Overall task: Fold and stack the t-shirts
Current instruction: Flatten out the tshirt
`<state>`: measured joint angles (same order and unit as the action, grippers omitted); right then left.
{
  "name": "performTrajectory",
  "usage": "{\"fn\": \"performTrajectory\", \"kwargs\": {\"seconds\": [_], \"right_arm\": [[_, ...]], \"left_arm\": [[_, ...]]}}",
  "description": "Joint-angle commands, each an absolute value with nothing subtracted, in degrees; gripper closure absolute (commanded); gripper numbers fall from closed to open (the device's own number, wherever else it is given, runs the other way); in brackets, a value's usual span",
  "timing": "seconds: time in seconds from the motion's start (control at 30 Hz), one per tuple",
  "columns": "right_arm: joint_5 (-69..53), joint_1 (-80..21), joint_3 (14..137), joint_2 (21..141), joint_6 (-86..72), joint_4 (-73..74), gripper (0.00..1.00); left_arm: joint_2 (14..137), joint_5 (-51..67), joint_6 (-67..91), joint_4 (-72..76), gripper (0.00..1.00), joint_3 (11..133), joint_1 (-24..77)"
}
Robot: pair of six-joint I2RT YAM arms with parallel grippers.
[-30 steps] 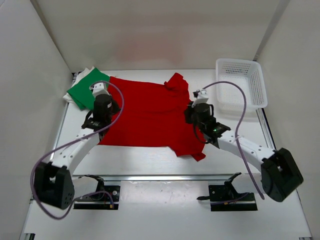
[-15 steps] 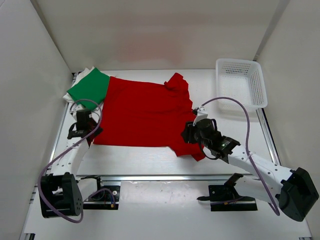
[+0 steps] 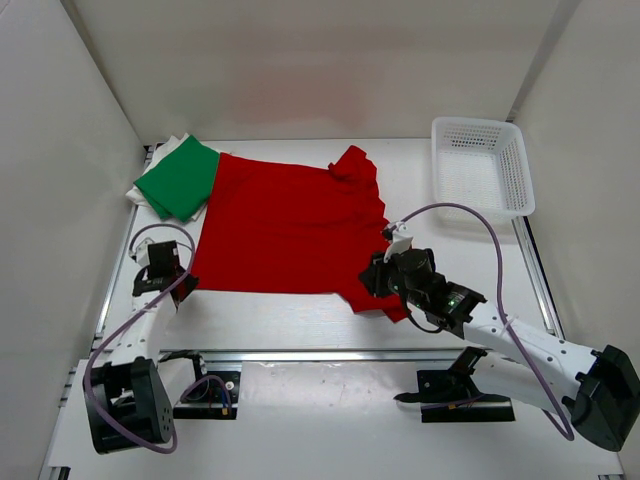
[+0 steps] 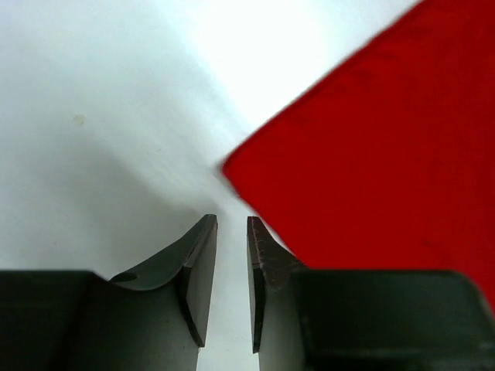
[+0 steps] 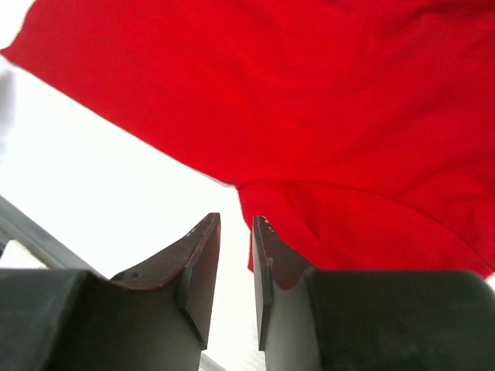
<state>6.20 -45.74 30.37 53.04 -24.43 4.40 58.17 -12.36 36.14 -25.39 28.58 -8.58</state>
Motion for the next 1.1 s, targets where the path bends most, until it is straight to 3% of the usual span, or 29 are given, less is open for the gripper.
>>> {"fn": "performTrajectory", "kwargs": {"seconds": [0.0, 0.2, 0.33, 0.63, 0.87, 0.97, 1.0, 1.07], "right_arm": [[3.4, -46.0, 30.0, 52.1, -24.4, 0.4, 0.77], [2.3, -45.6, 29.9, 52.7, -24.3, 0.5, 0.77], [1.4, -45.4, 29.5, 52.9, -24.0, -1.6, 0.78], [1.5, -44.8, 29.0, 51.4, -24.1, -1.9, 0.8], [1.9, -44.1, 28.7, 50.6, -24.9, -2.1, 0.81], [3.2, -44.0, 28.2, 50.4, -25.0, -1.1, 0.81], [3.6, -43.9, 28.3, 50.4, -25.8, -0.9, 0.81], [5.9, -42.9, 27.7, 50.1, -27.0, 1.7, 0.8]], "left_arm": [[56.6, -10.9, 39.5, -22.5, 0.66, 26.5, -10.5], [59.1, -10.3, 43.4, -18.2, 0.54, 23.5, -11.4], [60.5, -9.9, 45.2, -14.3, 0.51, 21.4, -11.0], [64.1, -10.2, 48.0, -8.8, 0.57, 20.2, -11.7], [66.4, -8.8, 49.2, -7.6, 0.75, 20.9, -12.2], [66.0, -9.3, 49.0, -7.0, 0.89, 21.2, -11.7], [66.4, -10.0, 49.0, -7.4, 0.98, 21.7, -11.8], [65.0, -11.6, 47.9, -8.3, 1.0, 22.3, -11.4]]}}
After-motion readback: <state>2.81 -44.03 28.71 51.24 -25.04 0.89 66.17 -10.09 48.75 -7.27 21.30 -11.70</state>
